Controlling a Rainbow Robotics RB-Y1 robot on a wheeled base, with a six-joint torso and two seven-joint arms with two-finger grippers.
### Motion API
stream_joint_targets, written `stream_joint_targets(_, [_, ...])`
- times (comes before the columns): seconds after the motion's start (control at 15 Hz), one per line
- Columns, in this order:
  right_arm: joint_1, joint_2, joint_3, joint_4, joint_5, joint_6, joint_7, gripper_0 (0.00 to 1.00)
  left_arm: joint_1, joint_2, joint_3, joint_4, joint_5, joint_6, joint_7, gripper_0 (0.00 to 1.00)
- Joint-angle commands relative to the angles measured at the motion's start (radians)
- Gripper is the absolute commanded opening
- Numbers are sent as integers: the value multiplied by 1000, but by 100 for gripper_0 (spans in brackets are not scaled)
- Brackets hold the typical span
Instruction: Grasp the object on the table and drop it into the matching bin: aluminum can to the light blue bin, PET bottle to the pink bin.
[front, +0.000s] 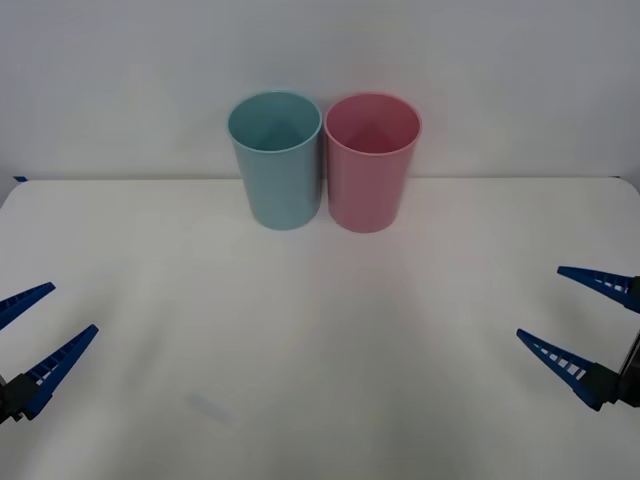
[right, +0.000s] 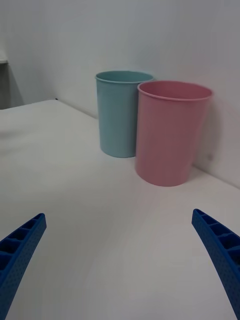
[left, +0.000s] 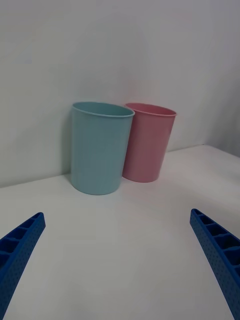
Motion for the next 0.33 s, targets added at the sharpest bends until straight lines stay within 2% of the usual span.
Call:
stream_joint_targets(0.07, [-1,24,0,0,22,-11,-2,100,0,0,0,0,0,0,0,100])
stream_joint_targets(0.33, [-1,24,0,0,22,-11,-2,100,0,0,0,0,0,0,0,100])
